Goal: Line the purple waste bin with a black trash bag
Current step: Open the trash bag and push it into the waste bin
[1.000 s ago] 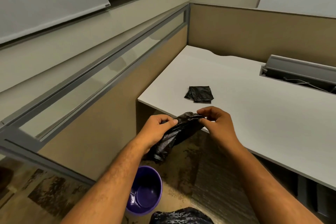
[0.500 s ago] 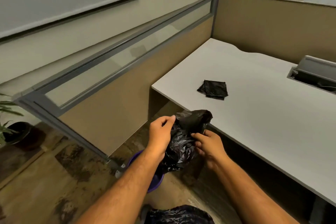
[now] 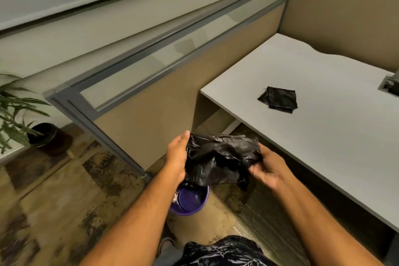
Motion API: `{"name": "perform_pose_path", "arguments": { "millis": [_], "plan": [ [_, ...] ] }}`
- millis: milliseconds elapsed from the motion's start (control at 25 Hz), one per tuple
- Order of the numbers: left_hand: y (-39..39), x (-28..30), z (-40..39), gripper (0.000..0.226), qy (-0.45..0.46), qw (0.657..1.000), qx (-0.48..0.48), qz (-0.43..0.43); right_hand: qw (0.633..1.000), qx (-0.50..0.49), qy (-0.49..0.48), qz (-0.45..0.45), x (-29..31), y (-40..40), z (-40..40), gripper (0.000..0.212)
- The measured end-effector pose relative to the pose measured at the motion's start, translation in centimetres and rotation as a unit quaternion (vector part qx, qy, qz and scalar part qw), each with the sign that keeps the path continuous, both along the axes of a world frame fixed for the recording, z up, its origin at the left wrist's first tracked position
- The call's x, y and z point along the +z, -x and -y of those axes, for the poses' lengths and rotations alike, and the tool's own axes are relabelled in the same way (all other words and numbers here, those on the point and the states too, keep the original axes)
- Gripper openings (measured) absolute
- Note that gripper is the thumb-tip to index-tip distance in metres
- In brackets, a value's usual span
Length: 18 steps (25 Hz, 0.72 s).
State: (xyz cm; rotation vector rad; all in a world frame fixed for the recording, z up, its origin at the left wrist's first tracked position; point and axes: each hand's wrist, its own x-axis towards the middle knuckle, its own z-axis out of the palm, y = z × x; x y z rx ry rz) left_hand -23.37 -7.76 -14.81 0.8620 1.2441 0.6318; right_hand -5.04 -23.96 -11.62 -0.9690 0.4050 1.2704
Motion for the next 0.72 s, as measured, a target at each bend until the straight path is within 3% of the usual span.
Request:
{"name": "perform_pose_path", "arguments": {
  "millis": [80,160,240,360,520,600,720],
  "plan": [
    [1.8,-0.7,-2.4,0.028,-0.052,0.994,-0.087,-0.027,0.995,0.025,0.032,0.088,-0.1,1.0,-1.5,0.019],
    [4.0,-0.8,-5.6,0.024,-0.118,0.977,-0.169,-0.059,0.978,0.045,0.078,0.190,-0.6,1.7,-3.2,0.020],
    [6.3,-0.8,-9.1,0.007,-0.130,0.958,-0.248,-0.056,0.965,0.050,0.100,0.238,-1.2,2.5,-4.9,0.025],
    [8.6,-1.0,-13.7,0.029,-0.131,0.923,-0.357,-0.060,0.947,0.067,0.106,0.294,-2.5,4.5,-7.4,0.028],
    [10.0,-2.3,-18.0,0.022,-0.180,0.919,-0.336,-0.101,0.884,0.114,0.206,0.403,-4.2,8.1,-10.4,0.076],
    [10.6,-2.9,-19.0,0.022,-0.153,0.938,-0.294,-0.100,0.873,0.110,0.212,0.425,-5.0,10.0,-11.0,0.073],
    [11.0,-4.1,-19.6,0.017,-0.121,0.958,-0.236,-0.106,0.851,0.050,0.238,0.466,-6.6,12.5,-10.6,0.048]
  ]
}}
